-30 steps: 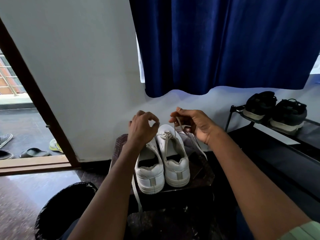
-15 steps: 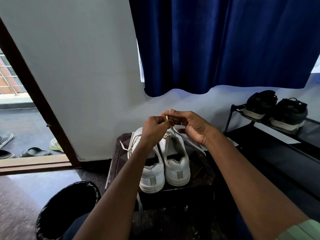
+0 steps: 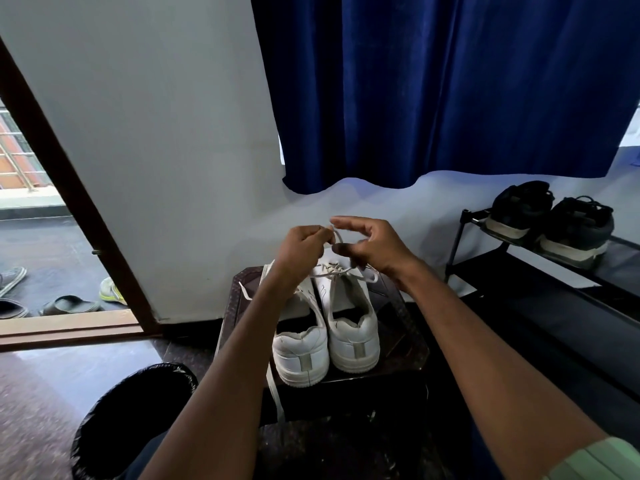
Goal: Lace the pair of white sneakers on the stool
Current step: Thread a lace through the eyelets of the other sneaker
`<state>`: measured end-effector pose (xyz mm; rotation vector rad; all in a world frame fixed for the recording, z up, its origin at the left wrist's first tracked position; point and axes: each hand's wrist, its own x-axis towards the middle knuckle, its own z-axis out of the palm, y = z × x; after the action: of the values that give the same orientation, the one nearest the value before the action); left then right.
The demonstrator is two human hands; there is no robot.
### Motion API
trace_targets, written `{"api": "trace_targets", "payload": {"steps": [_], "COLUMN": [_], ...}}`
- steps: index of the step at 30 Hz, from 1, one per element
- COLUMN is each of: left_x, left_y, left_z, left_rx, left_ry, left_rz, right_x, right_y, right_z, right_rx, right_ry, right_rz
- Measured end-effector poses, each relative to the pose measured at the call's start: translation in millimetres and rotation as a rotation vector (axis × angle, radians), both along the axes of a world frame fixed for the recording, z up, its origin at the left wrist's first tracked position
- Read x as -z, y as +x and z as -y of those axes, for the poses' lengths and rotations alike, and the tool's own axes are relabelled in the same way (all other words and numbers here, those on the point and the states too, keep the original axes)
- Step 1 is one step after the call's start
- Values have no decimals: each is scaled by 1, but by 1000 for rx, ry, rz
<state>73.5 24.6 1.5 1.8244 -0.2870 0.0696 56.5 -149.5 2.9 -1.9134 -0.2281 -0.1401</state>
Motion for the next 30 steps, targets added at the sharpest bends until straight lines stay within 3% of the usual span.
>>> {"api": "trace_targets", "payload": {"steps": [3,6,9,11,15,17,20,22,27,30], "left_x": [-5,-10,-11,-10,0,2,3,5,5,4], "left_y": [-6,-4,1,3,0,0,2,3,0,0], "left_z": [3,-4,-12,-11,-1,1,-4,-8,-8,-7], "left_rx": [48,72,46,21,18,26,8,-6,28,49], "left_ry": [-38,-262,-397,-322,17,57,68,97,311,339], "left_rz": [-10,-101,-139,-102,26,24,3,5,57,57], "right_x": [-1,6,16,15,-3,-5,5,7,-2,-2], "right_y": [-1,5,11,8,-2,-2,4,5,-4,-4], "right_z": [-6,5,22,23,4,-2,9,17,10,4], "right_rx": [-8,253,497,407,-94,-49,264,350,-61,-58], "right_ry": [105,210,15,-50,146,124,-14,-78,75,32], "right_rz": [-28,-69,-53,-45,-100,-72,-45,-27,-80,-13]}}
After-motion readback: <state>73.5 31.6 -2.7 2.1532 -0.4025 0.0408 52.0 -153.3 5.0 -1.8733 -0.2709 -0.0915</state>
